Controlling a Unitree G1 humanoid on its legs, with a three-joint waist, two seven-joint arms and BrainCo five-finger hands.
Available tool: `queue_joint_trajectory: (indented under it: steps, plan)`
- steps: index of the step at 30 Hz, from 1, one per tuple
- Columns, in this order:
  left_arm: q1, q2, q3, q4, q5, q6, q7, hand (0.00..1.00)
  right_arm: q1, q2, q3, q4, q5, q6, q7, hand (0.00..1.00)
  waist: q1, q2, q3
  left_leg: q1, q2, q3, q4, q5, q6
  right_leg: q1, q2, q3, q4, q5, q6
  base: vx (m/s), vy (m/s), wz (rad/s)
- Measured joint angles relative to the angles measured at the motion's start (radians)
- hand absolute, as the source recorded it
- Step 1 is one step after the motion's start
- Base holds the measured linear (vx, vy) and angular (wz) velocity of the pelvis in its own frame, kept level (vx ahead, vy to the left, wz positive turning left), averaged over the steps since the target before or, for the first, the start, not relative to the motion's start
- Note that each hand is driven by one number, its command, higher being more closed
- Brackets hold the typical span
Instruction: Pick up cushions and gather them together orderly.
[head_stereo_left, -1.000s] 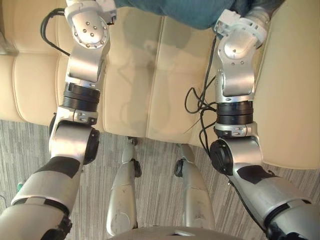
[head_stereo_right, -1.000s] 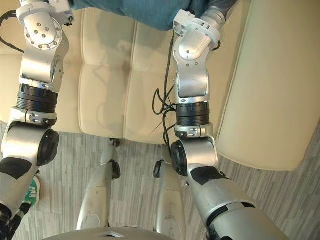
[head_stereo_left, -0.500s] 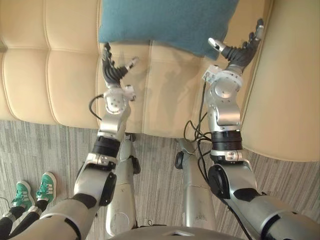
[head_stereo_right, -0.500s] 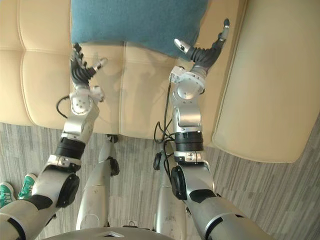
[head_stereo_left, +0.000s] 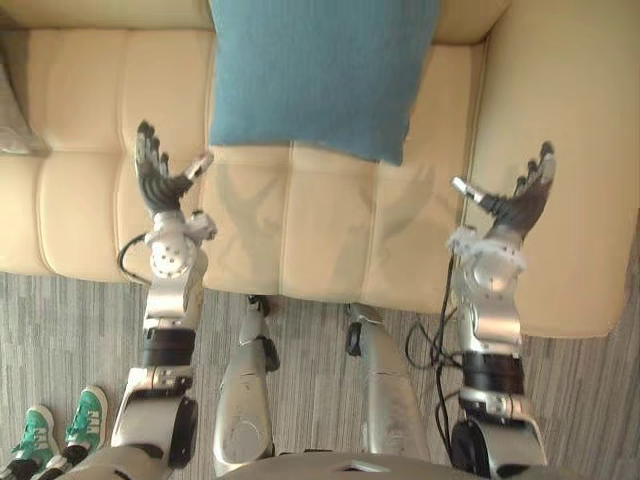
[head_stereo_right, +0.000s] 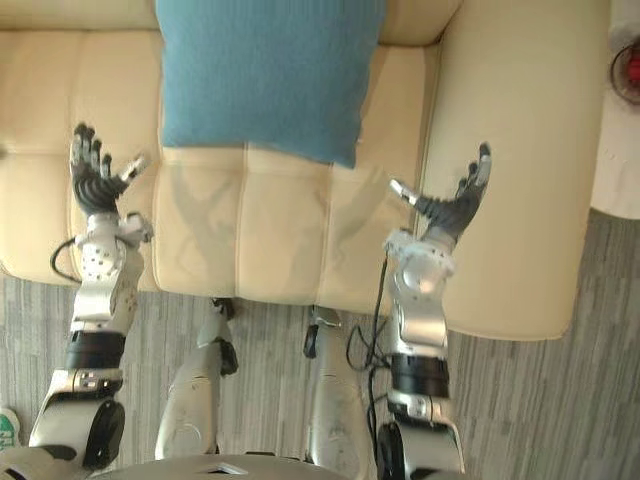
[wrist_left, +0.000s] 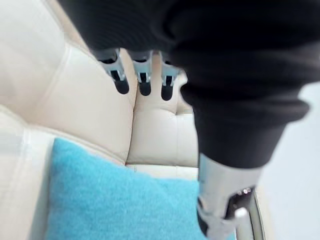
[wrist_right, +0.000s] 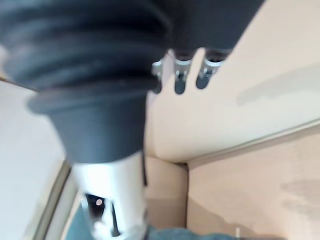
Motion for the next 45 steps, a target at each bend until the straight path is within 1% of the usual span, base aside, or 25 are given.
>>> queue_joint_trajectory:
  steps: [3,5,8,10,13,17,20,25,29,30,31,32,33,34,35,36,37,38,39,40,41,42,43,44,45]
  plan:
    - [0.138,0.000,0.001,0.013,0.005,0.002,-0.034,0.00,0.118,0.012,0.023,0.011,-0.020,0.001,0.050,0.00,0.005,-0.010,-0.017,0.071,-0.002,0.015,0.000,-0.020,0.002,0.067,0.001,0.011,-0.013,-0.006,0.008,0.09,-0.022,-0.12]
    - [0.242,-0.003,0.011,0.067,0.042,0.014,-0.070,0.00,0.188,0.032,0.037,0.073,-0.062,0.002,0.095,0.00,0.005,-0.020,-0.049,0.136,-0.001,0.026,0.010,-0.046,0.000,0.143,0.004,0.012,-0.039,-0.009,0.012,0.11,-0.013,-0.15]
    - [0.382,-0.026,0.020,0.221,0.097,0.031,-0.132,0.00,0.323,0.069,0.041,0.223,-0.134,0.011,0.170,0.00,0.008,-0.035,-0.144,0.224,0.007,0.031,0.083,-0.126,-0.009,0.282,0.007,0.014,-0.100,-0.016,0.021,0.14,0.000,-0.12]
    - [0.419,-0.041,0.039,0.310,0.121,0.038,-0.150,0.00,0.362,0.082,0.041,0.305,-0.135,0.011,0.195,0.00,0.008,-0.039,-0.185,0.261,0.008,0.032,0.102,-0.153,-0.014,0.338,0.008,0.014,-0.126,-0.017,0.025,0.13,0.026,-0.05]
    - [0.454,-0.062,0.087,0.496,0.172,0.058,-0.180,0.00,0.382,0.113,0.016,0.529,-0.143,0.021,0.241,0.00,0.008,-0.053,-0.253,0.337,0.010,0.042,0.115,-0.189,-0.022,0.438,0.012,0.020,-0.177,-0.013,0.031,0.11,0.043,-0.08]
    - [0.479,-0.097,0.147,0.653,0.208,0.072,-0.202,0.00,0.379,0.128,-0.031,0.737,-0.154,0.029,0.280,0.00,0.007,-0.061,-0.290,0.413,0.004,0.056,0.099,-0.203,-0.025,0.520,0.013,0.042,-0.234,0.002,0.040,0.04,0.031,-0.14]
    - [0.491,-0.115,0.155,0.721,0.220,0.076,-0.211,0.00,0.382,0.140,-0.070,0.822,-0.128,0.030,0.285,0.00,0.005,-0.064,-0.296,0.466,-0.007,0.065,0.071,-0.201,-0.027,0.557,0.010,0.052,-0.250,0.006,0.043,0.00,0.034,-0.07]
    - [0.484,-0.137,0.151,0.769,0.250,0.079,-0.211,0.00,0.375,0.156,-0.068,0.866,-0.089,0.032,0.286,0.00,0.007,-0.072,-0.298,0.496,-0.024,0.105,0.056,-0.201,-0.026,0.557,0.001,0.095,-0.249,0.027,0.048,-0.02,0.037,-0.25]
    - [0.467,-0.131,0.151,0.769,0.254,0.079,-0.209,0.00,0.370,0.178,-0.058,0.875,-0.090,0.032,0.286,0.00,0.007,-0.100,-0.283,0.485,-0.031,0.127,0.108,-0.233,-0.015,0.552,-0.008,0.102,-0.248,0.050,0.026,-0.06,0.030,-0.20]
    - [0.458,-0.130,0.151,0.759,0.254,0.080,-0.209,0.00,0.358,0.174,-0.019,0.891,-0.093,0.032,0.285,0.00,0.011,-0.112,-0.278,0.453,-0.044,0.085,0.157,-0.264,0.015,0.548,-0.011,0.101,-0.273,0.073,-0.031,-0.14,0.046,-0.32]
    - [0.457,-0.130,0.151,0.750,0.254,0.079,-0.209,0.00,0.341,0.161,0.003,0.903,-0.094,0.032,0.285,0.00,0.020,-0.102,-0.279,0.418,-0.022,0.068,0.168,-0.265,0.035,0.546,-0.010,0.088,-0.281,0.065,-0.083,-0.14,0.042,-0.34]
    - [0.451,-0.135,0.151,0.747,0.254,0.080,-0.208,0.00,0.326,0.161,0.006,0.904,-0.095,0.032,0.286,0.00,0.016,-0.084,-0.266,0.414,-0.010,0.074,0.172,-0.262,0.035,0.505,-0.012,0.067,-0.177,0.012,-0.090,-0.14,0.026,0.17]
    - [0.448,-0.132,0.129,0.727,0.255,0.081,-0.208,0.00,0.331,0.166,0.017,0.910,-0.095,0.033,0.286,0.00,0.003,-0.075,-0.259,0.392,0.009,0.032,0.202,-0.256,0.036,0.418,-0.037,0.027,0.229,-0.109,-0.055,-0.05,0.007,0.69]
    - [0.451,-0.119,0.118,0.723,0.255,0.082,-0.206,0.00,0.340,0.170,0.015,0.928,-0.095,0.031,0.286,0.00,0.003,-0.086,-0.265,0.384,0.009,0.001,0.220,-0.251,0.029,0.420,-0.057,0.018,0.401,-0.134,-0.018,-0.05,-0.004,0.86]
    - [0.454,-0.111,0.111,0.723,0.255,0.082,-0.205,0.00,0.336,0.169,0.016,0.946,-0.095,0.029,0.286,0.00,0.004,-0.095,-0.270,0.382,0.006,-0.007,0.228,-0.249,0.028,0.428,-0.063,0.019,0.453,-0.136,-0.004,-0.02,-0.025,0.70]
    - [0.462,-0.096,0.109,0.721,0.255,0.083,-0.204,0.00,0.336,0.170,0.018,0.975,-0.095,0.028,0.285,0.00,0.008,-0.117,-0.278,0.367,-0.005,-0.027,0.247,-0.247,0.025,0.457,-0.075,0.019,0.489,-0.102,0.019,-0.07,-0.063,0.35]
    - [0.459,-0.090,0.115,0.724,0.254,0.089,-0.194,0.00,0.316,0.170,0.019,0.988,-0.095,0.028,0.285,0.00,0.030,-0.127,-0.284,0.344,-0.022,-0.035,0.239,-0.226,0.024,0.474,-0.063,0.011,0.397,-0.120,0.079,-0.09,-0.053,0.11]
    - [0.460,-0.097,0.115,0.725,0.254,0.093,-0.190,0.00,0.307,0.164,0.020,0.987,-0.096,0.028,0.285,0.00,0.042,-0.127,-0.285,0.337,-0.020,-0.040,0.224,-0.218,0.025,0.478,-0.050,0.011,0.353,-0.120,0.079,-0.14,-0.014,-0.34]
    - [0.460,-0.121,0.111,0.719,0.251,0.096,-0.188,0.00,0.266,0.138,0.022,0.987,-0.097,0.029,0.283,0.00,0.065,-0.083,-0.285,0.308,-0.008,-0.049,0.181,-0.173,0.034,0.514,-0.023,0.011,0.228,-0.163,0.064,-0.17,-0.014,-0.33]
    - [0.461,-0.129,0.110,0.715,0.249,0.095,-0.186,0.00,0.250,0.137,0.024,0.989,-0.098,0.030,0.281,0.00,0.062,-0.087,-0.273,0.293,-0.014,-0.039,0.178,-0.160,0.040,0.521,-0.026,0.008,0.235,-0.191,0.044,-0.19,-0.033,-0.17]
    - [0.449,-0.125,0.105,0.715,0.239,0.095,-0.183,0.00,0.225,0.140,0.036,0.990,-0.099,0.031,0.279,0.00,0.057,-0.097,-0.264,0.257,-0.034,-0.034,0.181,-0.140,0.043,0.532,-0.036,-0.004,0.178,-0.237,0.020,-0.25,-0.118,-0.28]
    - [0.423,-0.120,0.098,0.714,0.234,0.095,-0.173,0.00,0.188,0.142,0.050,0.987,-0.105,0.032,0.279,0.00,0.073,-0.096,-0.241,0.223,-0.031,-0.011,0.205,-0.134,0.042,0.572,-0.028,-0.019,0.026,-0.256,0.028,-0.22,-0.092,-0.39]
    - [0.422,-0.121,0.091,0.717,0.234,0.095,-0.170,0.00,0.176,0.140,0.052,0.980,-0.110,0.031,0.278,0.00,0.075,-0.083,-0.228,0.214,-0.027,-0.010,0.216,-0.133,0.041,0.592,-0.018,-0.018,-0.030,-0.249,0.042,-0.24,-0.075,-0.48]
    - [0.412,-0.134,0.072,0.720,0.234,0.095,-0.169,0.00,0.160,0.128,0.052,0.975,-0.121,0.029,0.275,0.00,0.072,-0.033,-0.197,0.209,0.003,-0.025,0.233,-0.129,0.036,0.627,0.015,-0.031,-0.091,-0.199,0.043,-0.30,-0.033,-0.11]
    - [0.419,-0.147,0.050,0.712,0.234,0.094,-0.168,0.00,0.165,0.123,0.052,0.975,-0.127,0.030,0.274,0.00,0.064,-0.011,-0.187,0.214,0.024,-0.027,0.226,-0.117,0.028,0.642,0.036,-0.037,-0.114,-0.176,0.039,-0.29,-0.029,0.00]
